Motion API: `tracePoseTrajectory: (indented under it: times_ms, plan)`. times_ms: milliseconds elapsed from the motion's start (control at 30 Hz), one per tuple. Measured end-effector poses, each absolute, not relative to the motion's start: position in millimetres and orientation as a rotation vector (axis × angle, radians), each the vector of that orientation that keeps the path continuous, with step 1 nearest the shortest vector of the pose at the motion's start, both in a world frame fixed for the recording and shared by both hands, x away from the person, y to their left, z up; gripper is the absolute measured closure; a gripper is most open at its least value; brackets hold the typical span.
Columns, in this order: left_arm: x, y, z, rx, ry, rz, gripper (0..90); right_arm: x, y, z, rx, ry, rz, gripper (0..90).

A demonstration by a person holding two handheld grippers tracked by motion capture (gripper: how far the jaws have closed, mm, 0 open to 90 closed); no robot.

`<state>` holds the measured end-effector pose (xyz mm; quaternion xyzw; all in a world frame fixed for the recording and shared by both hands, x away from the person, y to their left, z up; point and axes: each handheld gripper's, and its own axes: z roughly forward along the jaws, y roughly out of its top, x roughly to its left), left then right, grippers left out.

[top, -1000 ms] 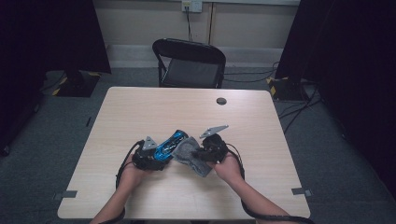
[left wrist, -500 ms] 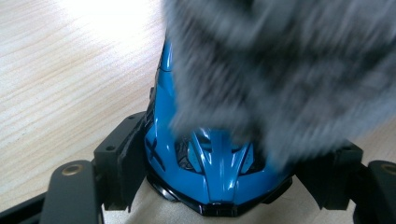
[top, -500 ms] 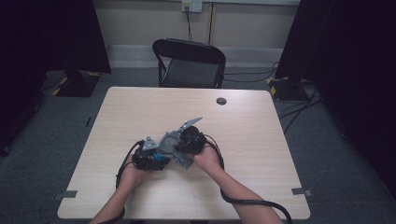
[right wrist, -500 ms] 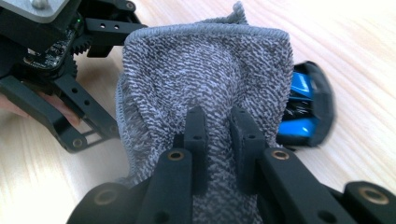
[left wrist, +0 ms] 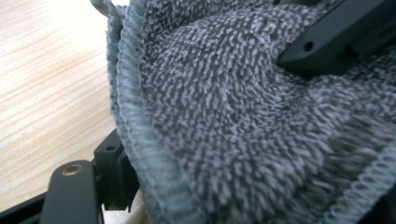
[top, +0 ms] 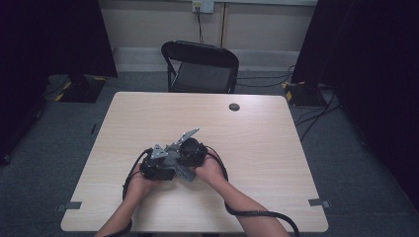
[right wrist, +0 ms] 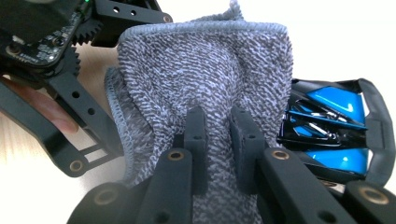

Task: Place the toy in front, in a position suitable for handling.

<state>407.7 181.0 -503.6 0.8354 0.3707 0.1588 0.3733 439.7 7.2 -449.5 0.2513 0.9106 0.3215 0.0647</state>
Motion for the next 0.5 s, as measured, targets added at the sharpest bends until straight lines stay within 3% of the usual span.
tracePoseTrajectory:
  times_ms: [500]
  plan:
    - [407.6, 181.0, -503.6, 2.140, 0.950, 0.407, 24.9, 441.7, 6.0, -450.2, 0.757, 2.735, 0.948, 79.4]
